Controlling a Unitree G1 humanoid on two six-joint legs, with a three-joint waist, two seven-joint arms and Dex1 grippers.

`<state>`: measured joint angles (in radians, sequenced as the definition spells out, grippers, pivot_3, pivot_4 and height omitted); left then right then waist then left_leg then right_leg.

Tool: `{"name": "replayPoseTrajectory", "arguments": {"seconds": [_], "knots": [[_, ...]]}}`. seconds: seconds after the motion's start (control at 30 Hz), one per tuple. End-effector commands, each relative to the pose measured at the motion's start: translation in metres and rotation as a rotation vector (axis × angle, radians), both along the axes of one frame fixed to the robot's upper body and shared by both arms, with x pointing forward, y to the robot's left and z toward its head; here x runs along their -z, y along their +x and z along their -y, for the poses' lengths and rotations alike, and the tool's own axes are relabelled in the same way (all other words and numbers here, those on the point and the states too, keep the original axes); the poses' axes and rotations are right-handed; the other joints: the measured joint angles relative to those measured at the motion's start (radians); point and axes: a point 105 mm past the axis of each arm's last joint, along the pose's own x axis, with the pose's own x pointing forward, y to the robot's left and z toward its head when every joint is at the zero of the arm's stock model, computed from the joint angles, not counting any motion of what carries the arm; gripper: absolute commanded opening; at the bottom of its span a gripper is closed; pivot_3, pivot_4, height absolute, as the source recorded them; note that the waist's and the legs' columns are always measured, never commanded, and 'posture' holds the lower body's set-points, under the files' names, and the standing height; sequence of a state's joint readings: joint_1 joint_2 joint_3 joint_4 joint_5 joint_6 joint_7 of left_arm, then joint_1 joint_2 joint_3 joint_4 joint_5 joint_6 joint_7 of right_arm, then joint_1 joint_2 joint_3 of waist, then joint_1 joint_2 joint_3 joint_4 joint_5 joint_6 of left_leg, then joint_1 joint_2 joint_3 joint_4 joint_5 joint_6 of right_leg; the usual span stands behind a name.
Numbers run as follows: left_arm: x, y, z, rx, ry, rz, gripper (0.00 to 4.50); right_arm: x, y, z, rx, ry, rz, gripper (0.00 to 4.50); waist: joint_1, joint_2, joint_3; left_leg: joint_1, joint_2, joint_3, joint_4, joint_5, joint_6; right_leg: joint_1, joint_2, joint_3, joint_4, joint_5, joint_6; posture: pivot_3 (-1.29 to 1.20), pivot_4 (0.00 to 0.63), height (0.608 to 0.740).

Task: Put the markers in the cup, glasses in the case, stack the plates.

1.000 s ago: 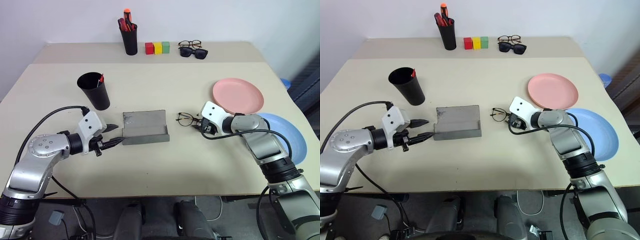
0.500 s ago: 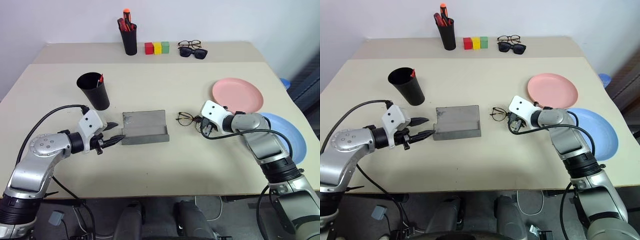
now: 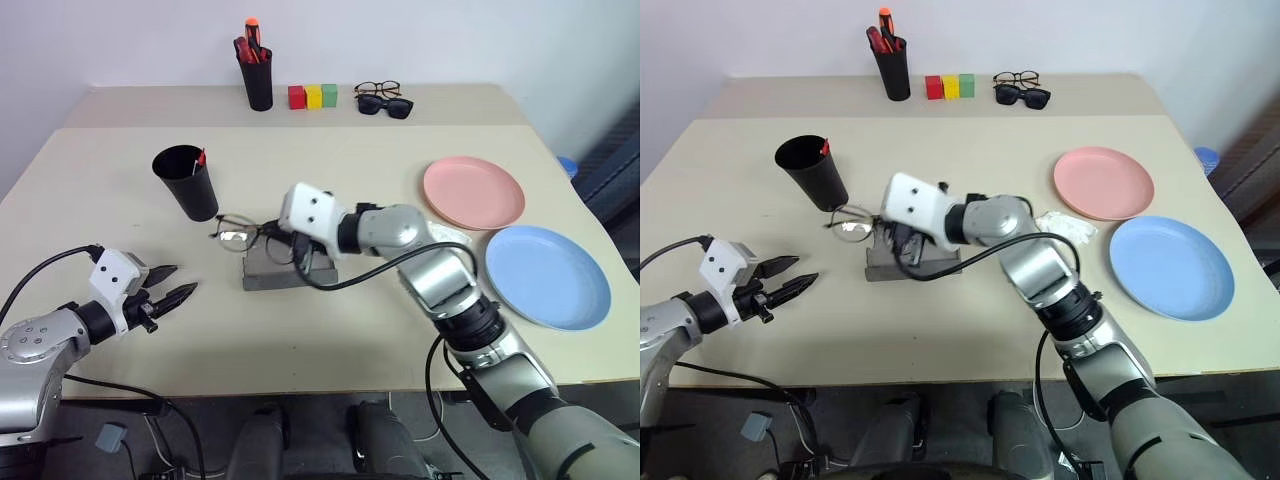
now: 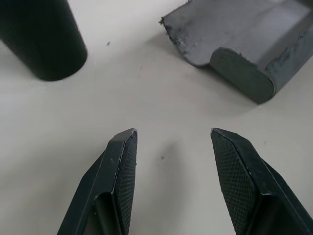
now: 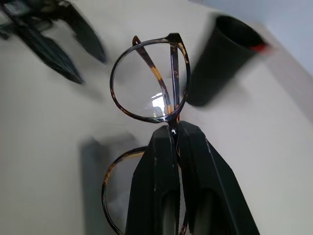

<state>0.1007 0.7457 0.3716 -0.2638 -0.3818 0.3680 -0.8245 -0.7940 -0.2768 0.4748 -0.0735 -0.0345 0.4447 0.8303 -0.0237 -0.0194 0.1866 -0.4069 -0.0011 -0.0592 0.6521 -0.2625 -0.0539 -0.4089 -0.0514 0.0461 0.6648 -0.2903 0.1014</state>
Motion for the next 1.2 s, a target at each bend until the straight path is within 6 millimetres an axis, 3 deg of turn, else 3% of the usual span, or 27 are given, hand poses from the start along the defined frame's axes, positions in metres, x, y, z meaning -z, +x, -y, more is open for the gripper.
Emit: {"name": "replayPoseTrajectory", "arguments": {"seconds": [0.03, 0.33, 0.57, 0.77, 0.87, 0.97, 1.0, 1.07, 1.17, 1.2], "knots": [[-0.020, -0.004, 0.006, 0.001, 0.010, 0.061, 2.42, 0.007, 0.013, 0.011, 0.036, -0.031, 0.058, 0.08, 0.006, 0.000, 0.000, 0.000, 0.000, 0.000, 0.000, 0.000, 0.000, 0.000, 0.000, 0.000, 0.000, 0.000, 0.000, 0.00, 0.150, 0.740], [-0.023, -0.005, 0.019, 0.000, -0.004, 0.049, 2.42, 0.024, 0.030, 0.032, 0.078, -0.116, 0.117, 0.08, -0.004, 0.000, 0.000, 0.000, 0.000, 0.001, -0.001, 0.000, 0.000, -0.001, 0.003, 0.000, 0.000, 0.000, 0.000, 0.00, 0.150, 0.740], [-0.021, 0.003, 0.015, 0.003, 0.000, 0.051, 2.42, 0.033, 0.012, 0.033, -0.019, -0.150, 0.052, 0.08, -0.012, 0.000, 0.000, 0.000, 0.000, 0.001, -0.001, 0.000, 0.000, -0.001, 0.003, 0.000, 0.000, 0.000, 0.000, 0.00, 0.150, 0.740], [-0.019, 0.011, 0.019, 0.028, -0.001, 0.071, 2.42, 0.037, 0.013, 0.033, -0.005, -0.154, 0.022, 0.08, -0.019, 0.000, 0.000, 0.000, 0.000, 0.001, -0.001, 0.000, 0.000, -0.001, 0.003, 0.000, 0.000, 0.000, 0.000, 0.00, 0.150, 0.740], [-0.022, 0.017, 0.027, 0.051, -0.022, 0.094, 2.42, 0.031, 0.016, 0.035, 0.013, -0.132, 0.018, 0.91, -0.018, 0.000, 0.000, 0.000, 0.000, 0.001, -0.001, 0.000, 0.000, -0.001, 0.003, 0.000, 0.000, 0.000, 0.000, 0.00, 0.150, 0.740], [-0.029, 0.024, 0.040, 0.087, -0.082, 0.096, 2.42, 0.016, 0.022, 0.039, 0.050, -0.090, 0.065, 2.33, -0.015, 0.000, 0.000, 0.000, 0.000, 0.000, -0.001, 0.000, 0.000, -0.001, 0.003, 0.000, 0.000, 0.000, 0.000, 0.00, 0.150, 0.740], [-0.033, 0.028, 0.047, 0.102, -0.133, 0.092, 2.16, 0.007, 0.022, 0.041, 0.053, -0.060, 0.080, 2.81, -0.014, 0.000, 0.000, 0.000, 0.000, 0.000, -0.001, 0.000, 0.000, -0.001, 0.002, 0.000, 0.000, 0.000, 0.000, 0.00, 0.150, 0.740], [-0.040, 0.036, 0.059, 0.125, -0.177, 0.105, 1.54, -0.005, 0.020, 0.044, 0.049, -0.012, 0.092, 2.83, -0.012, 0.000, 0.000, 0.000, -0.001, 0.000, -0.001, 0.000, 0.000, -0.001, 0.002, 0.000, 0.000, 0.000, 0.000, 0.00, 0.150, 0.740], [-0.051, 0.061, 0.084, 0.117, -0.244, 0.082, 0.20, -0.016, 0.008, 0.057, 0.023, 0.030, 0.104, 2.83, -0.003, 0.000, 0.000, 0.000, -0.001, 0.000, 0.000, 0.000, 0.000, 0.000, 0.002, 0.000, 0.001, 0.000, 0.000, 0.00, 0.150, 0.740], [-0.053, 0.072, 0.091, 0.096, -0.249, 0.064, 0.20, -0.018, 0.005, 0.061, 0.020, 0.034, 0.103, 2.83, 0.002, 0.000, 0.000, 0.000, -0.001, 0.000, 0.000, 0.000, 0.000, 0.000, 0.003, 0.000, 0.000, 0.000, 0.000, 0.00, 0.150, 0.740]]}}
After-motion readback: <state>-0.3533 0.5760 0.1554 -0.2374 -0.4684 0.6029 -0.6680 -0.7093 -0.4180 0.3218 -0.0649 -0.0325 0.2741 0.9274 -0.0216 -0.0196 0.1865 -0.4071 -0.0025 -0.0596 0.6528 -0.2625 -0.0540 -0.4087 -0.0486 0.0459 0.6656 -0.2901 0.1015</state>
